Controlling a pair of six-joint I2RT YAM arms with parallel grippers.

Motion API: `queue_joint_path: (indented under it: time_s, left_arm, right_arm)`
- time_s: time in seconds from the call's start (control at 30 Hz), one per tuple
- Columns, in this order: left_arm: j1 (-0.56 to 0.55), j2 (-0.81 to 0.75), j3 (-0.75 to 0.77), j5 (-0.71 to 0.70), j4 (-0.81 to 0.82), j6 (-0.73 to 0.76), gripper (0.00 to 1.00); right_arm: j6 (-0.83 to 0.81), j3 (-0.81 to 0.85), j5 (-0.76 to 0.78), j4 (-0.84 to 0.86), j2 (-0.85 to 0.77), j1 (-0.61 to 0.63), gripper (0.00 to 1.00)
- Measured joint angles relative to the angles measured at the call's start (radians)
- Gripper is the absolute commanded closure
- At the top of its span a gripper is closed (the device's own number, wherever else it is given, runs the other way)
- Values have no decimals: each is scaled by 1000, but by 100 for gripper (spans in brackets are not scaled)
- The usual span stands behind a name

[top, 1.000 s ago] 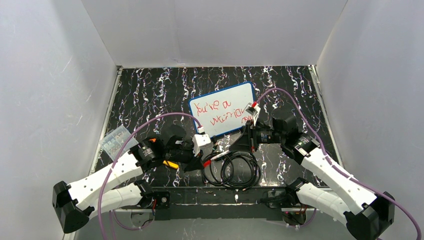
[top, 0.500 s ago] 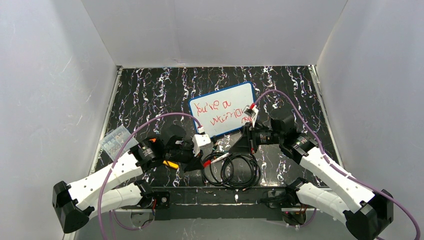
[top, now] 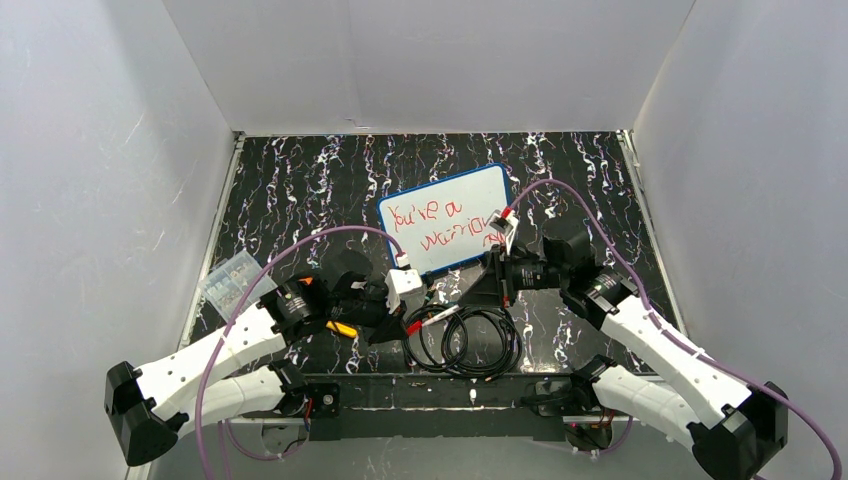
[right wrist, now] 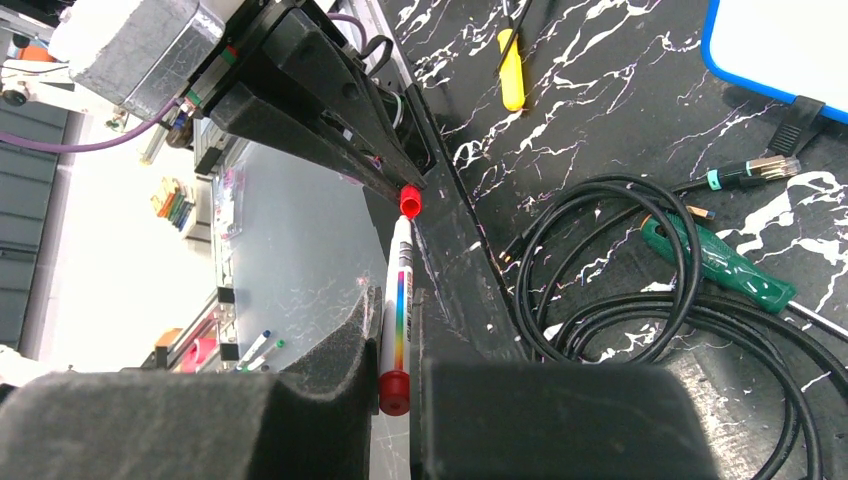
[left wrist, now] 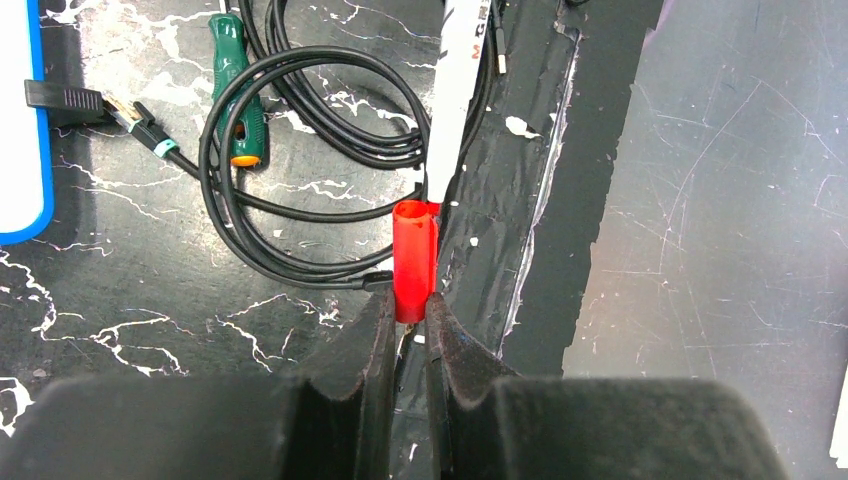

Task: Write a sentence on the whiteboard
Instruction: Close the whiteboard marker at the center of the board.

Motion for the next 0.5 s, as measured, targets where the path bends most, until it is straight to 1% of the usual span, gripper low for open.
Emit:
queue_joint_path:
  time_s: [0.5]
  left_arm:
    - [-6,0,0,0,0,0,100]
  right_arm:
    - [-5,1,7,-3,-18,-7,99]
